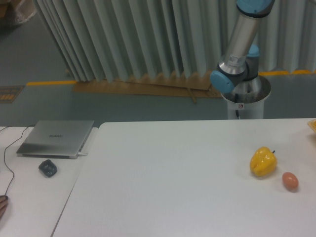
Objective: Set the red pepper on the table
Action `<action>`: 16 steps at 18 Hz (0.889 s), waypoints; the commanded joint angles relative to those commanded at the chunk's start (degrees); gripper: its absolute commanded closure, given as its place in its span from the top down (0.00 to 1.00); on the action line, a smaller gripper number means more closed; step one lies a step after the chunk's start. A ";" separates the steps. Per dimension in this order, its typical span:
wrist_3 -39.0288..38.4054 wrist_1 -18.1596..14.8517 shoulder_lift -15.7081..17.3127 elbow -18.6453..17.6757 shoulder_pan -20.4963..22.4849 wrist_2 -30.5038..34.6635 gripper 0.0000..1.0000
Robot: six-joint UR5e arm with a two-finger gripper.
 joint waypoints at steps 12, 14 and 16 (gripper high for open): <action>-0.44 0.53 -0.61 -0.79 -0.44 -2.28 1.00; -0.44 0.70 -0.62 -1.58 -0.53 -2.28 1.00; -0.44 0.88 -0.70 -1.76 -0.61 -2.72 1.00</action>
